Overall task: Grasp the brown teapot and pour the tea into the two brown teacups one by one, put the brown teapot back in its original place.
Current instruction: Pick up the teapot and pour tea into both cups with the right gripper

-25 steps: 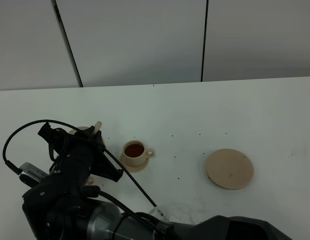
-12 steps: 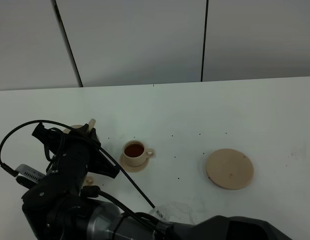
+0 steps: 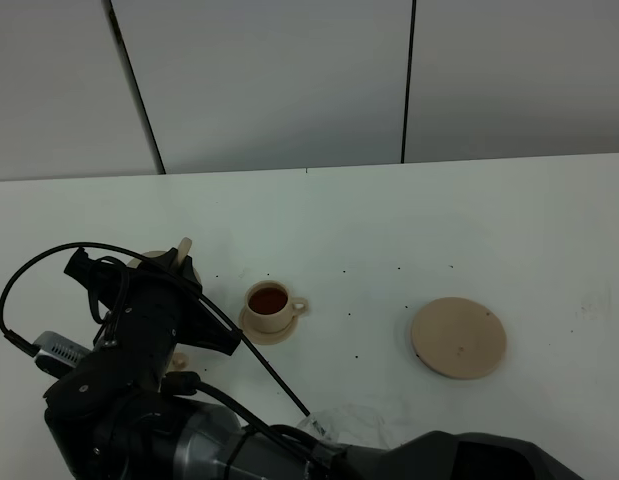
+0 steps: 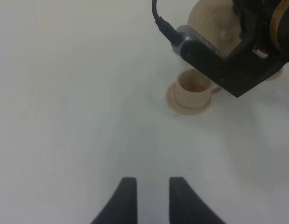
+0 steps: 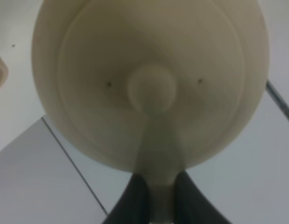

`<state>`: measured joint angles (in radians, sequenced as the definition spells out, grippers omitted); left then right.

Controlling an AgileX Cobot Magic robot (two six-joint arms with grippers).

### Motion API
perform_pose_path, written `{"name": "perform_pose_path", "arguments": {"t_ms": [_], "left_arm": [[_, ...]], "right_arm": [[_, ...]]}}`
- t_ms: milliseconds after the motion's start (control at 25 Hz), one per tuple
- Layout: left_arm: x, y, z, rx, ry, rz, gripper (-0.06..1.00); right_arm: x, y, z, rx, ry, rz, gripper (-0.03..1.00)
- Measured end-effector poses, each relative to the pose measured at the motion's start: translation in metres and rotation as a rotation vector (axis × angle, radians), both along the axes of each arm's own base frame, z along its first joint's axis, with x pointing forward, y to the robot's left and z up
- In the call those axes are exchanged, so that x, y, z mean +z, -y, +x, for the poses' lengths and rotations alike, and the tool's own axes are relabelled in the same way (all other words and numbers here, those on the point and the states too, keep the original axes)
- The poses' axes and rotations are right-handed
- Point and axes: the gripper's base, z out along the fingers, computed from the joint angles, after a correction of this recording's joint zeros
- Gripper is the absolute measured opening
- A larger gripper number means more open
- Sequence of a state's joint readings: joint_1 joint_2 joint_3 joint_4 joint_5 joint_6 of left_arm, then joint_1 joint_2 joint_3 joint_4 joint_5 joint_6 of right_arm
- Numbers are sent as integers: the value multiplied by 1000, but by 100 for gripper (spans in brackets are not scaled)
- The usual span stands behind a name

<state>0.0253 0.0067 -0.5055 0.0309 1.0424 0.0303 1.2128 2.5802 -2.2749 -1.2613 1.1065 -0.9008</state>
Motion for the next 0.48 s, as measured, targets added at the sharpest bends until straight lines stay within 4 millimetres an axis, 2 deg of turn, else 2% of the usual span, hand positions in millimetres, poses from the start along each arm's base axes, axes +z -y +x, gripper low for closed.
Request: {"name": "perform_pose_path", "arguments": {"t_ms": [480], "left_arm": [[0, 0, 0, 0, 0, 0, 24]], "right_arm": [[1, 2, 0, -10, 9, -30, 9]]}}
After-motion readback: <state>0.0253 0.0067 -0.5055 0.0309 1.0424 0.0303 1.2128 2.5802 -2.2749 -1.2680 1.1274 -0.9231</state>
